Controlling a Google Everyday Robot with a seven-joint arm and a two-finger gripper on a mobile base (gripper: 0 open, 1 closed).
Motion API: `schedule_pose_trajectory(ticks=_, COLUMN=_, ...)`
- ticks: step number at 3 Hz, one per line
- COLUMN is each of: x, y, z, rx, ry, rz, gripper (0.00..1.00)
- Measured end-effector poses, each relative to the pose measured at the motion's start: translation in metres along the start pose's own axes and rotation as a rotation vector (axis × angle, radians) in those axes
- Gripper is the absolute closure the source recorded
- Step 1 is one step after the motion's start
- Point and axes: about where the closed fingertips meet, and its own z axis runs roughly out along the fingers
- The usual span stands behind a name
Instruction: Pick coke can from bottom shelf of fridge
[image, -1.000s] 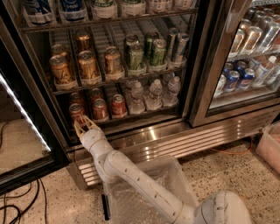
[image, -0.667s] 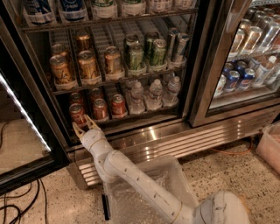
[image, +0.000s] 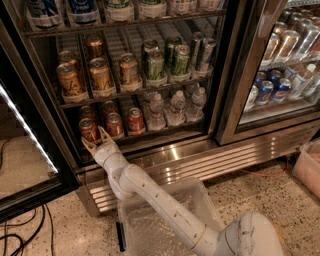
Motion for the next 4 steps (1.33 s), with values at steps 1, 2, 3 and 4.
schedule_pose_trajectory(ticks=1, x=0.004, y=-0.002, z=0.007, rx=-0.008, ry=0.013, rz=0.008, gripper=0.4)
schedule_pose_trajectory(ticks=2, x=0.008, y=-0.004, z=0.015, rx=-0.016, ry=0.026, rz=0.012, gripper=0.41)
schedule_pose_trajectory(ticks=3, x=0.007, y=-0.007, z=0.027, rx=-0.024, ry=0.026, rz=0.009, gripper=0.41)
schedule_pose_trajectory(ticks=4, x=0.003, y=-0.008, z=0.04, rx=-0.03, ry=0.018, rz=0.0, gripper=0.43)
